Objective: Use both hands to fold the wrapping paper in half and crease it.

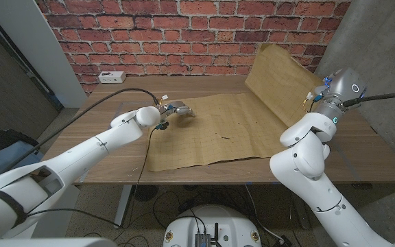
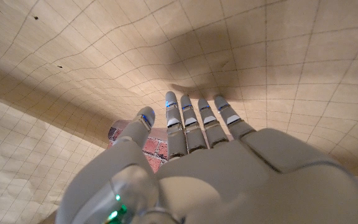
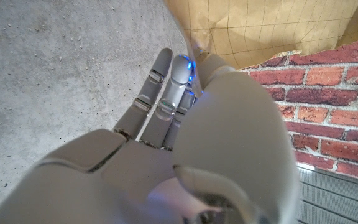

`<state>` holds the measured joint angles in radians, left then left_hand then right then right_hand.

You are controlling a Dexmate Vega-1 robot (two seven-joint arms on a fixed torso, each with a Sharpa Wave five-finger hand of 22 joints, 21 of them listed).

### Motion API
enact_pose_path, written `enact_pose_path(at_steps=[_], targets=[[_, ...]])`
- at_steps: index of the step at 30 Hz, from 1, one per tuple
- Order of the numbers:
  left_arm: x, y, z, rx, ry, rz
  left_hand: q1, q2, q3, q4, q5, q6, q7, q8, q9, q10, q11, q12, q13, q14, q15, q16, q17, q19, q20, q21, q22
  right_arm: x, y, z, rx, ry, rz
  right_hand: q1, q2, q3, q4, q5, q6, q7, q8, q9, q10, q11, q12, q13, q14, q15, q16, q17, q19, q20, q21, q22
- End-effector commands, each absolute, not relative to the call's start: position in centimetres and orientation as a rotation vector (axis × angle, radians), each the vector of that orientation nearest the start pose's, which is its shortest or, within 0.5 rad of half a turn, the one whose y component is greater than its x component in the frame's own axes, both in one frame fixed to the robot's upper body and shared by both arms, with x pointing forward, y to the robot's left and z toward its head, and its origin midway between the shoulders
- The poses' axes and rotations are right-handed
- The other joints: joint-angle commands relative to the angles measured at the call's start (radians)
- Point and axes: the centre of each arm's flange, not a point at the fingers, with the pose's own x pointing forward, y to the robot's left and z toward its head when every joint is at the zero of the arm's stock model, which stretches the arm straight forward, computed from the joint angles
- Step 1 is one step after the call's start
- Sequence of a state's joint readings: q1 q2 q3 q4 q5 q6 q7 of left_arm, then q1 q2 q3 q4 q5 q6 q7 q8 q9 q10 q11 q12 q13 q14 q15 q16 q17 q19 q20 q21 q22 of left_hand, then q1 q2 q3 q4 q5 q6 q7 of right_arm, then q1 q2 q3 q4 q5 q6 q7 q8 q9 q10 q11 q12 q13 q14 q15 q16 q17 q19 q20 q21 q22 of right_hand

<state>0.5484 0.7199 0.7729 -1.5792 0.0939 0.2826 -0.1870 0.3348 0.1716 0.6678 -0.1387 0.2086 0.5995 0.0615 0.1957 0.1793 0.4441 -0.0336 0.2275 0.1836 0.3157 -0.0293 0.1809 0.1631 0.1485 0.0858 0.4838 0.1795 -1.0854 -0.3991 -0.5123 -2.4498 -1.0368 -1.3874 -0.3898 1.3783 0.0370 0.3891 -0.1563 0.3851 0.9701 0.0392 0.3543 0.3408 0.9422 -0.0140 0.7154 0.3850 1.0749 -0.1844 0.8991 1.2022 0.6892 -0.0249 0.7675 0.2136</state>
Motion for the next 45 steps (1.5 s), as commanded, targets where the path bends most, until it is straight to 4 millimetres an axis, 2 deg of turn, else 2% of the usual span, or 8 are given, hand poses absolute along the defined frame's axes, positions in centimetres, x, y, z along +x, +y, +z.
enact_pose_path(at_steps=[1,14,30,39,45], targets=[[65.8,20.0,1.1,1.125,-0.329,-0.304,0.012,-0.001,0.010,0.000,0.007,0.005,-0.003,0.000,0.004,0.011,0.000,0.001,0.004,0.005,-0.009,-0.001,0.001,0.012,0.001,0.002,0.005,36.0,-24.2,5.7,-0.616,-0.426,-1.009,-0.011,-0.006,0.011,-0.001,0.019,0.002,0.010,0.006,0.006,0.016,0.010,0.064,0.236,-0.001,-0.039,0.012,0.014,0.005,0.004,0.015,0.000],[66.2,20.1,1.2,1.120,-0.337,-0.310,0.011,-0.008,0.012,0.000,0.006,0.009,-0.006,-0.001,0.005,0.014,0.001,-0.002,0.005,0.007,-0.011,-0.002,0.001,0.015,-0.001,0.001,0.005,34.7,-22.3,6.5,-0.512,-0.522,-0.834,-0.017,-0.009,0.024,-0.002,0.050,-0.002,0.019,0.003,0.008,0.015,0.013,0.066,0.258,0.004,-0.039,0.019,0.026,0.010,0.005,0.033,-0.006],[66.5,20.2,1.0,1.111,-0.348,-0.314,0.009,-0.012,0.015,0.001,0.006,0.011,-0.006,-0.002,0.006,0.015,0.001,-0.006,0.005,0.009,-0.012,-0.002,0.001,0.017,-0.002,-0.001,0.006,33.4,-19.8,7.6,-0.541,-0.623,-0.629,-0.018,-0.012,0.036,-0.005,0.075,-0.012,0.025,-0.002,0.009,0.014,0.017,0.063,0.273,0.008,-0.039,0.026,0.028,0.012,0.005,0.052,-0.009],[66.4,20.2,1.0,1.110,-0.348,-0.313,0.007,-0.014,0.016,0.002,0.005,0.011,-0.008,-0.004,0.006,0.017,0.002,-0.008,0.005,0.009,-0.012,-0.003,0.001,0.017,-0.001,-0.003,0.006,33.1,-19.6,7.6,-0.508,-0.639,-0.500,-0.021,-0.013,0.040,-0.005,0.084,-0.017,0.026,-0.005,0.010,0.014,0.018,0.057,0.272,0.008,-0.039,0.027,0.028,0.009,0.005,0.060,-0.011],[66.3,20.3,0.9,1.107,-0.348,-0.311,0.006,-0.015,0.017,0.002,0.005,0.011,-0.006,-0.004,0.006,0.017,0.002,-0.009,0.006,0.009,-0.013,-0.003,0.001,0.018,-0.002,-0.004,0.006,33.2,-19.6,7.7,-0.519,-0.596,-0.450,-0.021,-0.011,0.045,-0.005,0.089,-0.037,0.023,-0.016,0.009,0.004,0.018,0.034,0.252,0.003,-0.038,0.026,0.026,-0.002,0.002,0.069,-0.012]])
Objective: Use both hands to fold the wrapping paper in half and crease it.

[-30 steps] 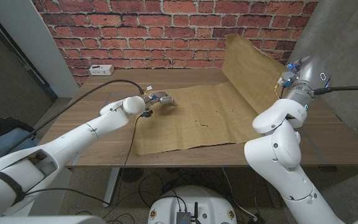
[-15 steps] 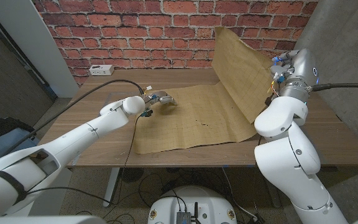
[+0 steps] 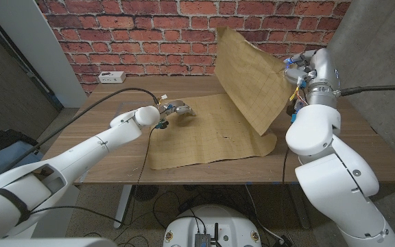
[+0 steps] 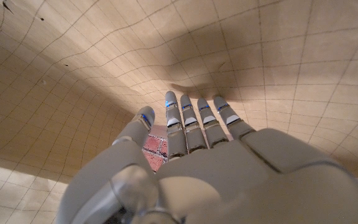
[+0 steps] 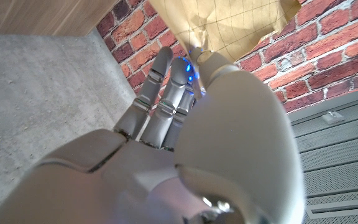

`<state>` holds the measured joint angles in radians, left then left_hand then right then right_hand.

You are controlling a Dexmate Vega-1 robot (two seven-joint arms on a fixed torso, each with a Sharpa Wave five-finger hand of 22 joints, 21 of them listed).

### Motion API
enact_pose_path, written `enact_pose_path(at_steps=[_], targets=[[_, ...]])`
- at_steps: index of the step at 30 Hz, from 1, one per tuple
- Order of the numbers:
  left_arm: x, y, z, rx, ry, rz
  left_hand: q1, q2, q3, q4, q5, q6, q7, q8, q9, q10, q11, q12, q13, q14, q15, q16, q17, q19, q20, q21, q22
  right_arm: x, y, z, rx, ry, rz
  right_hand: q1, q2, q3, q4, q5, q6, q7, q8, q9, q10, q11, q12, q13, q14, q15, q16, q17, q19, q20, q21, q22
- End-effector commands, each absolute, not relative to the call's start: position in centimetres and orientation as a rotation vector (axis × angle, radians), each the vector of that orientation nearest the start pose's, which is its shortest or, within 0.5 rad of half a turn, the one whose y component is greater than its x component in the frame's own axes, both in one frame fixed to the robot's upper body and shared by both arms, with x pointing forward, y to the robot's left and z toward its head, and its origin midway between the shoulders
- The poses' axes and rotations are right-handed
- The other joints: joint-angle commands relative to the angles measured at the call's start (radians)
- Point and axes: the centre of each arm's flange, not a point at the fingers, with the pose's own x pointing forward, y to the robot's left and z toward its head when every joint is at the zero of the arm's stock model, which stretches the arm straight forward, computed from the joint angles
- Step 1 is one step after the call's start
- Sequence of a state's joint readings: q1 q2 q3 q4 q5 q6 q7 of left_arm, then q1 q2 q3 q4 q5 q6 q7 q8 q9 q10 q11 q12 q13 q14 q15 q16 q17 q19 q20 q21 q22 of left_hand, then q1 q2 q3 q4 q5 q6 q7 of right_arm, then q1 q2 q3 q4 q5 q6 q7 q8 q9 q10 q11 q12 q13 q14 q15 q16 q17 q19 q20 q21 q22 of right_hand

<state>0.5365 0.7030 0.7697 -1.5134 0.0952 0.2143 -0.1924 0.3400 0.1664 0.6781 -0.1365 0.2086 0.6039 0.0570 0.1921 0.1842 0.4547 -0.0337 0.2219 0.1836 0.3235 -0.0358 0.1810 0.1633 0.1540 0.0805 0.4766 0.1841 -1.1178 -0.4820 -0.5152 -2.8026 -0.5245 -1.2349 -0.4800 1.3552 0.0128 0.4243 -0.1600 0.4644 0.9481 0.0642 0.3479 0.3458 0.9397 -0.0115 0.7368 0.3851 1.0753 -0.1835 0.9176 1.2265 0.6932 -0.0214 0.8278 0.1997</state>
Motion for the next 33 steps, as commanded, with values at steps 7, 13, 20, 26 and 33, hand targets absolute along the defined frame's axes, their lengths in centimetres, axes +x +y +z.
enact_pose_path(at_steps=[7,13,20,26,33], targets=[[66.1,20.5,0.8,1.106,-0.351,-0.309,-0.002,-0.011,0.008,0.001,0.004,0.006,-0.002,-0.001,0.001,0.007,0.003,-0.005,0.006,0.001,-0.006,-0.003,0.001,0.012,0.004,0.002,0.002,34.0,-19.6,7.5,-0.532,-0.527,-0.337,0.024,0.038,-0.017,-0.005,-0.063,-0.051,-0.005,-0.038,0.000,-0.012,0.026,-0.043,0.174,-0.002,-0.046,-0.156,-0.189,-0.037,-0.021,0.065,0.000],[66.1,20.5,0.8,1.106,-0.353,-0.308,-0.003,-0.011,0.008,0.002,0.004,0.007,-0.002,-0.001,0.002,0.007,0.001,-0.006,0.006,0.000,-0.005,-0.004,0.001,0.013,0.003,0.001,0.002,34.6,-19.6,7.4,-0.508,-0.517,-0.212,0.035,0.045,-0.028,-0.007,-0.092,-0.054,-0.002,-0.046,-0.002,-0.011,0.026,-0.053,0.156,0.023,-0.046,-0.180,-0.218,-0.039,-0.026,0.085,-0.002],[66.0,20.6,0.8,1.107,-0.349,-0.309,-0.004,-0.012,0.009,0.002,0.003,0.007,-0.001,-0.002,0.002,0.006,0.001,-0.008,0.006,-0.001,-0.006,-0.004,0.001,0.013,0.003,0.000,0.002,35.7,-19.7,7.5,-0.521,-0.478,-0.053,0.037,0.066,-0.034,0.002,-0.113,-0.057,0.000,-0.053,-0.003,-0.018,0.031,-0.066,0.139,0.023,-0.045,-0.221,-0.258,-0.050,-0.029,0.101,-0.003],[65.9,20.5,0.8,1.113,-0.349,-0.313,-0.006,-0.013,0.009,0.003,0.003,0.006,-0.001,-0.002,0.002,0.007,0.001,-0.008,0.006,-0.002,-0.005,-0.005,0.001,0.013,0.003,-0.001,0.002,37.2,-19.3,7.7,-0.596,-0.445,0.091,0.051,0.084,-0.035,-0.003,-0.141,-0.066,0.002,-0.069,-0.008,-0.044,0.048,-0.101,0.098,0.022,-0.047,-0.326,-0.364,-0.054,-0.046,0.138,-0.007],[65.7,20.5,1.0,1.119,-0.352,-0.310,-0.007,-0.013,0.010,0.003,0.002,0.005,0.000,-0.003,0.002,0.005,0.001,-0.010,0.006,-0.002,-0.004,-0.005,0.001,0.014,0.002,-0.002,0.002,38.7,-18.9,7.9,-0.652,-0.418,0.285,-0.048,0.115,-0.042,0.049,-0.161,-0.149,0.004,-0.131,-0.029,-0.158,0.087,-0.200,0.017,-0.025,-0.036,-0.518,-0.523,-0.095,-0.031,0.188,-0.019]])
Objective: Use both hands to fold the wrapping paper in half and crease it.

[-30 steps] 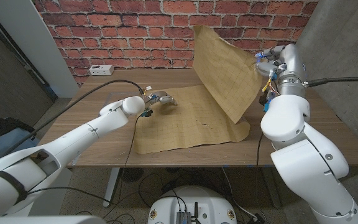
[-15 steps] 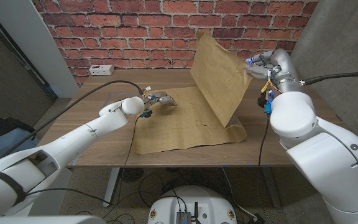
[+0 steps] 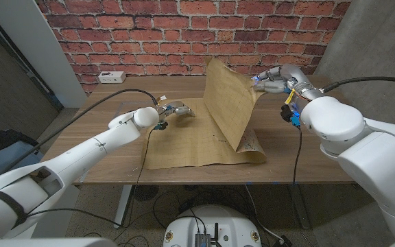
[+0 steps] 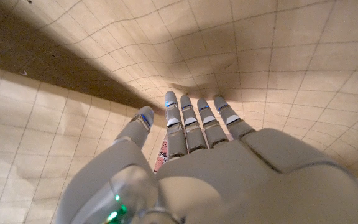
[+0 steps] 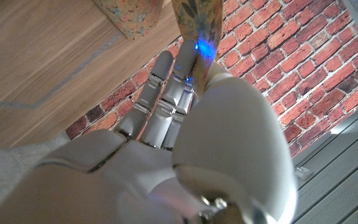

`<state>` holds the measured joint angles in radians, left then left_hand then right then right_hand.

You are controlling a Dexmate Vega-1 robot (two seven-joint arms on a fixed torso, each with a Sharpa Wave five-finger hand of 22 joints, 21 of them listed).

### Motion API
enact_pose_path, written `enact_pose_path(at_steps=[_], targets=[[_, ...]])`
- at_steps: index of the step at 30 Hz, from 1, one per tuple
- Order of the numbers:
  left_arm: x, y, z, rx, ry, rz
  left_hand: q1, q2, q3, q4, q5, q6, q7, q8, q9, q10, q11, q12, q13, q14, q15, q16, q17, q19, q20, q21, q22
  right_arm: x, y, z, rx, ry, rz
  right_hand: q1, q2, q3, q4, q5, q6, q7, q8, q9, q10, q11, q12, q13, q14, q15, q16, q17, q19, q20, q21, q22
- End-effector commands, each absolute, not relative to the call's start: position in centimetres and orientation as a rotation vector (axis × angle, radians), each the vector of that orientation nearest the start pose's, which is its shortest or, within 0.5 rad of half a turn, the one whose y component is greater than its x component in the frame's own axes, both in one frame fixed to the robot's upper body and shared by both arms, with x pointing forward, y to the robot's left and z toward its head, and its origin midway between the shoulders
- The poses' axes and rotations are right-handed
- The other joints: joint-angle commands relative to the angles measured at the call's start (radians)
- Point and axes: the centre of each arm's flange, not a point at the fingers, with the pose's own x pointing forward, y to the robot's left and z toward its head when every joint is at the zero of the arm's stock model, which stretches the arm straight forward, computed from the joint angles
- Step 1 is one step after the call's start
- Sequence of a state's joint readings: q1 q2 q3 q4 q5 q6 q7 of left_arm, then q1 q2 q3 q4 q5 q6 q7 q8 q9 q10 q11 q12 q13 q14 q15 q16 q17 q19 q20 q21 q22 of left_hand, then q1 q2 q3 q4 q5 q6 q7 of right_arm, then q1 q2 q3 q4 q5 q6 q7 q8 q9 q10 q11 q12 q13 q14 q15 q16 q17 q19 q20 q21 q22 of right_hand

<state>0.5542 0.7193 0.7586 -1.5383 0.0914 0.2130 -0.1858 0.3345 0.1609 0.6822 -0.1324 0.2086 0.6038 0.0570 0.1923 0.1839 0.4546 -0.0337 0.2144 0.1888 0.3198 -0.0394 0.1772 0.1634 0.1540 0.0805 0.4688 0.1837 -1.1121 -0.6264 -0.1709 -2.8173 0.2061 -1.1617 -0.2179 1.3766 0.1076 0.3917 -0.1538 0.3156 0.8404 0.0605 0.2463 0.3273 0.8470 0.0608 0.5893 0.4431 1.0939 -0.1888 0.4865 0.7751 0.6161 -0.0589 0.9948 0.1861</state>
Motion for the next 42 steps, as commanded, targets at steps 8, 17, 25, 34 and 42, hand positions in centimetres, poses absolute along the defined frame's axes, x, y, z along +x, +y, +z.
enact_pose_path(at_steps=[8,17,25,34,42], targets=[[65.6,20.5,1.1,1.119,-0.356,-0.311,-0.003,-0.008,0.007,-0.001,0.002,0.005,0.000,-0.003,0.002,0.005,0.001,-0.004,0.001,0.002,-0.002,-0.001,0.001,0.014,0.003,0.005,0.003,39.6,-18.5,7.9,-0.664,-0.433,0.451,-0.237,0.016,-0.034,0.108,-0.044,-0.144,0.027,-0.062,-0.044,-0.167,0.051,-0.157,-0.101,-0.144,0.042,-0.221,-0.198,-0.028,0.026,0.021,-0.015],[65.5,20.4,1.3,1.118,-0.367,-0.309,-0.012,-0.016,0.002,0.002,-0.001,0.001,-0.001,-0.005,0.003,-0.005,0.010,-0.009,0.002,-0.001,0.003,-0.001,0.002,0.015,0.003,0.002,0.003,40.2,-17.4,8.2,-0.747,-0.445,0.756,-0.441,-0.015,-0.100,0.189,-0.098,-0.256,0.031,-0.060,-0.080,-0.278,0.093,-0.270,-0.148,-0.292,0.158,-0.286,-0.268,-0.106,0.113,-0.023,-0.014],[65.4,20.5,1.3,1.114,-0.373,-0.304,-0.018,-0.019,0.000,0.005,-0.004,-0.003,0.000,-0.006,0.003,-0.008,0.013,-0.010,0.002,-0.002,0.004,-0.001,0.002,0.015,0.003,0.001,0.003,40.7,-17.0,8.0,-0.716,-0.465,0.918,-0.721,-0.096,-0.239,0.285,-0.133,-0.427,0.042,-0.070,-0.110,-0.395,0.130,-0.376,-0.184,-0.468,0.267,-0.298,-0.322,-0.125,0.175,-0.086,-0.015],[64.5,21.5,1.9,1.043,-0.455,-0.273,-0.028,-0.025,-0.005,0.008,-0.009,-0.003,0.002,-0.006,0.003,-0.002,0.019,-0.009,0.002,0.010,0.015,0.004,0.003,0.023,0.027,0.001,0.003,40.8,-16.8,7.8,-0.679,-0.494,0.944,-0.826,-0.119,-0.290,0.304,-0.117,-0.541,0.032,-0.072,-0.121,-0.455,0.144,-0.400,-0.199,-0.560,0.298,-0.301,-0.363,-0.162,0.174,-0.140,-0.015],[61.4,23.3,3.0,0.975,-0.584,-0.117,-0.063,-0.028,-0.019,0.031,-0.019,-0.001,0.008,-0.003,0.003,0.010,0.037,-0.005,0.003,0.079,0.047,0.027,0.011,0.047,0.084,0.003,0.005,40.8,-17.0,8.0,-0.637,-0.562,0.901,-0.834,-0.094,-0.285,0.301,-0.111,-0.546,0.024,-0.062,-0.124,-0.461,0.143,-0.398,-0.203,-0.598,0.291,-0.303,-0.376,-0.200,0.162,-0.166,-0.014]])
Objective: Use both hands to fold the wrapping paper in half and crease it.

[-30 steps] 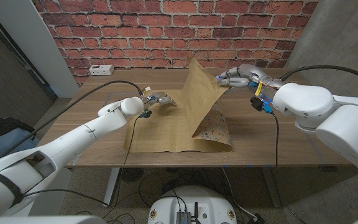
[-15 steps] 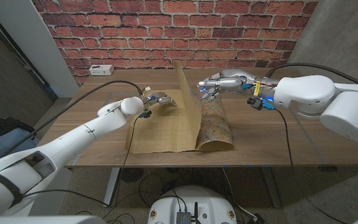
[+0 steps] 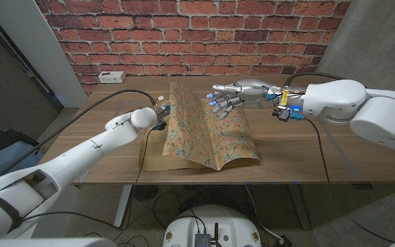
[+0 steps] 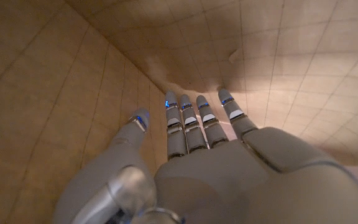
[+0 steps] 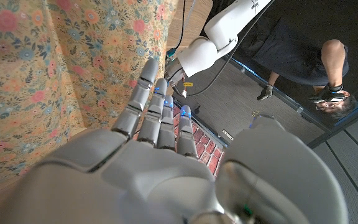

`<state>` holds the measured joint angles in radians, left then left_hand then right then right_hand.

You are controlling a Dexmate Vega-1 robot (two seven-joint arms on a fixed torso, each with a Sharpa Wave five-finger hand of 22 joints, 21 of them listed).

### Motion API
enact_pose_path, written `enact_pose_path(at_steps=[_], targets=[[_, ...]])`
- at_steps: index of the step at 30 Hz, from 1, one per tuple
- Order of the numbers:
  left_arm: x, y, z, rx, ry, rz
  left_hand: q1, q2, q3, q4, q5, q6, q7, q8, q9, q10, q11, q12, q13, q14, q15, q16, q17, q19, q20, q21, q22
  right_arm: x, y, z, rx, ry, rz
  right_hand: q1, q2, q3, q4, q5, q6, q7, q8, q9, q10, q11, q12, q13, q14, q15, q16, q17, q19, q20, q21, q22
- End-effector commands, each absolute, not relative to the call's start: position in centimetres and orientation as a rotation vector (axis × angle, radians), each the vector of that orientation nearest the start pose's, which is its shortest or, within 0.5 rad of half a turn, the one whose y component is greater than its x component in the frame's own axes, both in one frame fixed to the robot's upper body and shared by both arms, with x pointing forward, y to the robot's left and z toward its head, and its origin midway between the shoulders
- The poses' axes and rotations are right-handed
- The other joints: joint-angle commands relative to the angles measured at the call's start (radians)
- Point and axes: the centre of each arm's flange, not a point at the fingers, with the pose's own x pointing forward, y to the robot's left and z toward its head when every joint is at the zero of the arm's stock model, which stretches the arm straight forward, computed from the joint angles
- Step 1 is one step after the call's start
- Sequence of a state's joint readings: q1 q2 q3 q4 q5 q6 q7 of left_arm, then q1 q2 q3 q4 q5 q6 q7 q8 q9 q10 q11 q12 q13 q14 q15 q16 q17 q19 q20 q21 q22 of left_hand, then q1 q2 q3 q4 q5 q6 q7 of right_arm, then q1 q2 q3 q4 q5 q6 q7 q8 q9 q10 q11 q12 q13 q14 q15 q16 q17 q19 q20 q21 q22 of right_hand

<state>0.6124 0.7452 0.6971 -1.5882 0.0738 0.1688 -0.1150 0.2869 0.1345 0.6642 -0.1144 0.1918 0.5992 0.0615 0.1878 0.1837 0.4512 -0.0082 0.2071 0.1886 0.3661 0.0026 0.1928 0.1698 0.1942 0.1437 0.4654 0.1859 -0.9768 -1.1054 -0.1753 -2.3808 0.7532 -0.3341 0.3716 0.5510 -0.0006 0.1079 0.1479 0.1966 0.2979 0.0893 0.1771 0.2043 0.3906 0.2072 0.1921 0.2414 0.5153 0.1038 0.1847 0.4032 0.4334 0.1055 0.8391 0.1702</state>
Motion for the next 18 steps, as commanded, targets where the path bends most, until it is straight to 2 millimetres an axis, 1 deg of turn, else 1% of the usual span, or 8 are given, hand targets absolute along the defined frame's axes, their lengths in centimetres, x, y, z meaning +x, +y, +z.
enact_pose_path(at_steps=[1,7,11,13,14,15,16,18], targets=[[61.0,23.6,3.1,0.971,-0.601,-0.100,-0.018,-0.001,-0.001,0.014,-0.002,0.007,0.007,0.003,0.003,0.017,0.010,0.003,0.003,0.037,0.006,0.012,0.005,0.011,0.024,0.008,0.003,40.9,-17.0,8.0,-0.633,-0.570,0.896,-0.009,0.017,-0.001,-0.001,0.008,-0.004,-0.005,0.008,-0.001,-0.005,-0.003,-0.001,-0.002,-0.024,-0.004,-0.002,-0.005,-0.018,-0.002,-0.013,0.002],[58.4,24.8,3.6,0.941,-0.710,0.044,-0.027,0.010,0.008,0.022,0.000,0.062,0.026,0.019,0.003,0.073,0.017,0.020,0.005,0.089,0.003,0.020,0.006,0.029,0.030,0.011,0.005,41.1,-16.9,7.9,-0.607,-0.597,0.861,-0.007,0.031,0.005,-0.008,0.009,-0.004,-0.010,0.012,-0.003,-0.015,-0.011,-0.002,-0.005,-0.044,0.000,-0.001,-0.015,-0.042,-0.006,-0.029,0.003],[56.8,25.5,3.6,0.907,-0.809,0.166,-0.023,0.039,0.047,0.037,0.014,0.178,0.053,0.047,0.010,0.194,0.035,0.053,0.012,0.207,0.000,0.044,0.013,0.077,0.022,0.027,0.011,40.9,-17.1,7.6,-0.586,-0.620,0.825,-0.001,0.042,0.011,-0.014,0.009,0.001,-0.009,0.015,-0.004,-0.012,-0.010,0.001,-0.006,-0.049,0.005,0.001,-0.020,-0.049,0.000,-0.036,0.003],[56.1,25.8,3.5,0.883,-0.874,0.245,-0.001,0.057,0.067,0.050,0.027,0.314,0.073,0.100,0.030,0.302,0.038,0.091,0.029,0.303,-0.003,0.085,0.032,0.108,0.005,0.042,0.015,40.6,-17.3,7.3,-0.567,-0.636,0.802,0.006,0.050,0.017,-0.018,0.009,0.005,-0.009,0.017,-0.005,-0.012,-0.012,0.002,-0.007,-0.053,0.004,0.003,-0.023,-0.050,0.001,-0.038,0.003],[55.8,26.0,3.4,0.872,-0.904,0.284,0.012,0.062,0.070,0.052,0.033,0.338,0.086,0.116,0.043,0.342,0.035,0.107,0.039,0.352,-0.012,0.115,0.048,0.124,-0.008,0.051,0.016,40.5,-17.5,7.1,-0.556,-0.648,0.786,0.013,0.059,0.023,-0.023,0.009,0.009,-0.012,0.019,-0.006,-0.012,-0.013,0.002,-0.007,-0.055,0.004,0.004,-0.025,-0.053,-0.001,-0.041,0.004],[55.5,26.1,3.3,0.859,-0.937,0.322,0.043,0.063,0.076,0.048,0.045,0.403,0.092,0.165,0.072,0.420,0.044,0.143,0.064,0.423,-0.020,0.170,0.085,0.157,-0.027,0.072,0.021,40.3,-17.7,7.0,-0.544,-0.661,0.769,0.018,0.066,0.028,-0.027,0.008,0.013,-0.012,0.021,-0.006,-0.012,-0.014,0.003,-0.008,-0.057,0.002,0.005,-0.028,-0.054,-0.002,-0.044,0.004],[55.2,26.2,3.2,0.845,-0.967,0.359,0.066,0.063,0.079,0.045,0.054,0.422,0.095,0.194,0.096,0.464,0.042,0.168,0.087,0.474,-0.025,0.215,0.118,0.172,-0.032,0.087,0.026,40.0,-17.8,6.8,-0.532,-0.674,0.751,0.022,0.069,0.030,-0.030,0.008,0.016,-0.011,0.022,-0.006,-0.011,-0.012,0.004,-0.008,-0.056,0.004,0.007,-0.029,-0.054,-0.001,-0.045,0.004],[54.9,26.4,3.0,0.816,-1.031,0.413,0.122,0.060,0.069,0.037,0.071,0.455,0.093,0.276,0.175,0.535,0.038,0.229,0.165,0.519,-0.027,0.324,0.237,0.214,-0.040,0.133,0.043,39.5,-18.2,6.5,-0.508,-0.706,0.713,0.027,0.073,0.034,-0.035,0.006,0.023,-0.010,0.025,-0.007,-0.005,-0.014,0.007,-0.009,-0.055,0.002,0.009,-0.033,-0.054,0.000,-0.047,0.004]])
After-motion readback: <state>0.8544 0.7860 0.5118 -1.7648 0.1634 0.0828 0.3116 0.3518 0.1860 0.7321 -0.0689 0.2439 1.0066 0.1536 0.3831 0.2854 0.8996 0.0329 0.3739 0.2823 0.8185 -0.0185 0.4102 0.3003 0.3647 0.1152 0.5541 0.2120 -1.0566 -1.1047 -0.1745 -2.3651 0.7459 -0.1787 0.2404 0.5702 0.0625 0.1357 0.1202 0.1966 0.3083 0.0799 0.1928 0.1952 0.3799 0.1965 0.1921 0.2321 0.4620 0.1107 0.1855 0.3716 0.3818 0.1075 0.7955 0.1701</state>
